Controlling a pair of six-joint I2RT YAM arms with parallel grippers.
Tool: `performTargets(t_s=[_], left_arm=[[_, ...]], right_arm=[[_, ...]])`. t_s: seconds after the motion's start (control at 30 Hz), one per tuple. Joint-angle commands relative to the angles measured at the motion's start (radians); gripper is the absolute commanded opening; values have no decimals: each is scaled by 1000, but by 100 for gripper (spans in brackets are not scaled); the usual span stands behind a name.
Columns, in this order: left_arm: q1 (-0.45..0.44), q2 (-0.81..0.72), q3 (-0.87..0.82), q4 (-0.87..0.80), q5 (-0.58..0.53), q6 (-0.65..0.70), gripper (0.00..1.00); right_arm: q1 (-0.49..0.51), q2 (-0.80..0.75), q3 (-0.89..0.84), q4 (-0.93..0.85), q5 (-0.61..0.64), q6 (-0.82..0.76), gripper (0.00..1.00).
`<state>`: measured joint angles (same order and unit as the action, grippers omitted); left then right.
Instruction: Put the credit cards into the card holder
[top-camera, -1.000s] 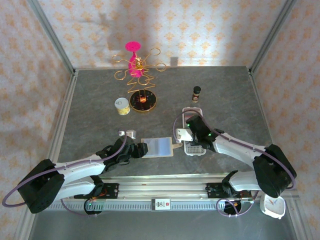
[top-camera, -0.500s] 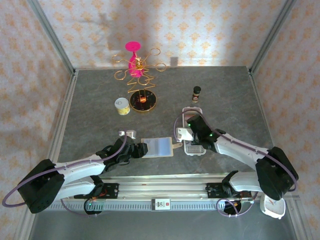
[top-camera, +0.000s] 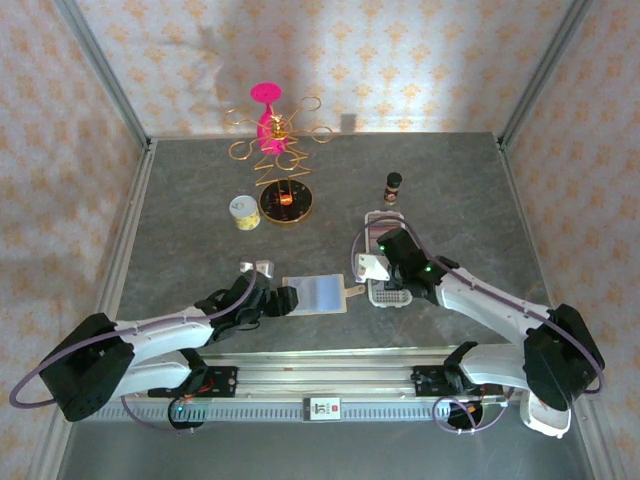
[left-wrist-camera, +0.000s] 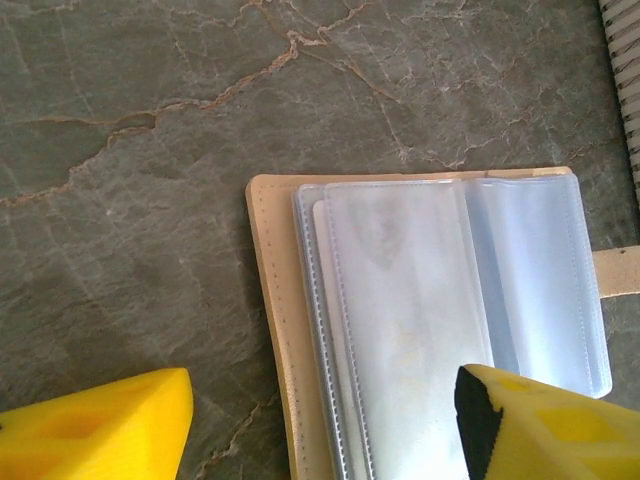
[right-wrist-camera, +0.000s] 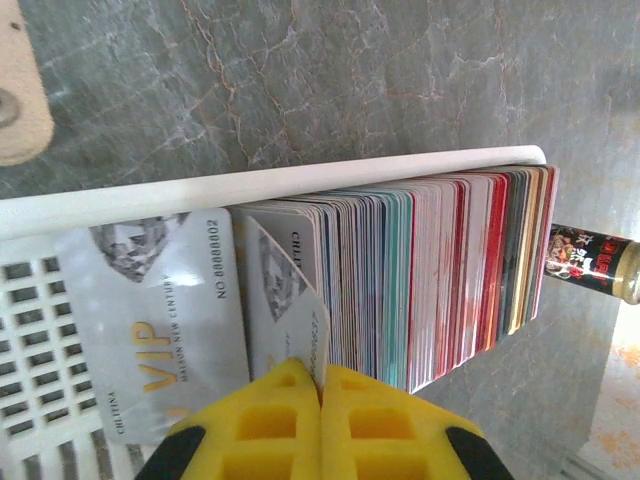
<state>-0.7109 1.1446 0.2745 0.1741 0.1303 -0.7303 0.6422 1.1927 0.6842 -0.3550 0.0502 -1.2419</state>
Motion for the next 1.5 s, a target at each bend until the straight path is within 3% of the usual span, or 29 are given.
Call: performTargets(t_s=[0.0, 0.27, 0.4, 0.77, 0.93, 1.13, 1.3, 1.47], left_arm=[[7, 24, 42, -45, -20, 30, 74], [1, 74, 94, -103, -32, 64, 77], [-7, 98, 120, -129, -40, 72, 77], [-30, 182, 187, -189, -77, 76, 69], [-38, 214, 210, -205, -90, 73, 63], [-44, 225, 203, -200, -93, 65, 54], [-45, 226, 188, -195, -94, 60, 46], [-47, 223, 181, -196, -92, 56, 44]], right_arm=[[-10, -57, 55, -75, -32, 53, 0], [-4, -136, 132, -197, -147, 157, 0], [16, -166, 177, -147, -241, 328, 0], [79, -112, 109, 251, -428, 1363, 0], [157, -31, 30, 389, -426, 1657, 0], [204, 85, -33, 442, -339, 1883, 0], [218, 134, -82, 524, -312, 1970, 0], [218, 185, -107, 625, -332, 2041, 0]])
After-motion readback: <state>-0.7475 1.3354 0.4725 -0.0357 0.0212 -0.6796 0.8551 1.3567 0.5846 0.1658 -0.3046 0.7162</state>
